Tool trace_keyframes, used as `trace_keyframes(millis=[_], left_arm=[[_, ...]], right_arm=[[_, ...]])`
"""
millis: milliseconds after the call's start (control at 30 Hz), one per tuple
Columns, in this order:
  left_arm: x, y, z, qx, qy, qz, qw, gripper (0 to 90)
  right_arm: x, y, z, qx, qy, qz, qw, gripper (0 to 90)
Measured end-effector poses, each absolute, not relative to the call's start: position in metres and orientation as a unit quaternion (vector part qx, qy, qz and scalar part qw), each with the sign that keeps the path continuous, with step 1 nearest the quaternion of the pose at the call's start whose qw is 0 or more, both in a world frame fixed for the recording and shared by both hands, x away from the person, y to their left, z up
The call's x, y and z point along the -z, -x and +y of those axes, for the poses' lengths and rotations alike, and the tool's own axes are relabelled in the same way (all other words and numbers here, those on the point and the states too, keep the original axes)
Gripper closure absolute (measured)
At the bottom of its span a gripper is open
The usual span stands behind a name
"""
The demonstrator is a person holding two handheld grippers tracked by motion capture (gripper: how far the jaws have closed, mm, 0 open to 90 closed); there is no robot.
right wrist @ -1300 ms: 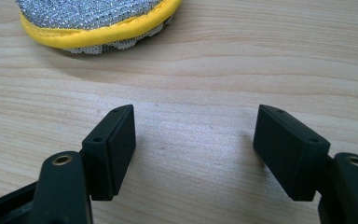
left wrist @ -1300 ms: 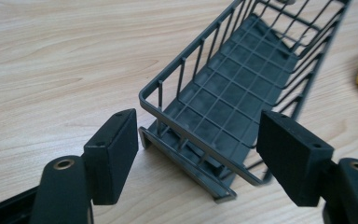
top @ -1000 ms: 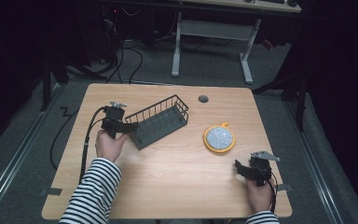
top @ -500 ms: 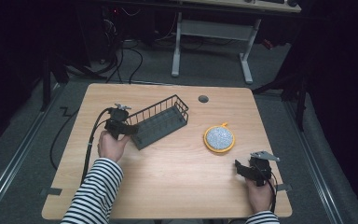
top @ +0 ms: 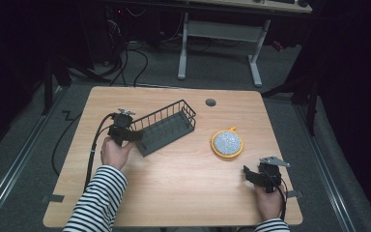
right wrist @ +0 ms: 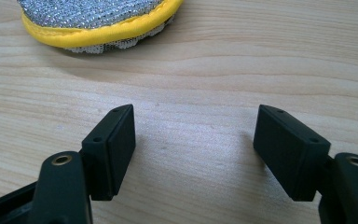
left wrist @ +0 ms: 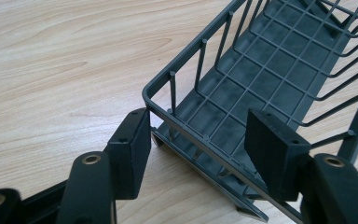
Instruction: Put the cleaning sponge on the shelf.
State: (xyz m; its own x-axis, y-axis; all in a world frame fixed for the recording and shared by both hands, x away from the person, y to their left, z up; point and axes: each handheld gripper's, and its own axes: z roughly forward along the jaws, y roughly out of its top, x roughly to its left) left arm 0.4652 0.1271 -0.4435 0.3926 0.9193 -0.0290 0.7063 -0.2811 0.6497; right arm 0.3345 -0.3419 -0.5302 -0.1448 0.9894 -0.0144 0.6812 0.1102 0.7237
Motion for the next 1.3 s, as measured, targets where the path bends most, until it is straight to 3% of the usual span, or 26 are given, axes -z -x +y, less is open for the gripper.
trace_keyframes(millis=[1300], left_arm=[[0.452,-0.415,0.126,-0.164,-0.8,0.478,0.324,45.5]], right_arm=[[0.53,-0.335,-0.342,-0.293,-0.598,0.698,0.264,29.8]])
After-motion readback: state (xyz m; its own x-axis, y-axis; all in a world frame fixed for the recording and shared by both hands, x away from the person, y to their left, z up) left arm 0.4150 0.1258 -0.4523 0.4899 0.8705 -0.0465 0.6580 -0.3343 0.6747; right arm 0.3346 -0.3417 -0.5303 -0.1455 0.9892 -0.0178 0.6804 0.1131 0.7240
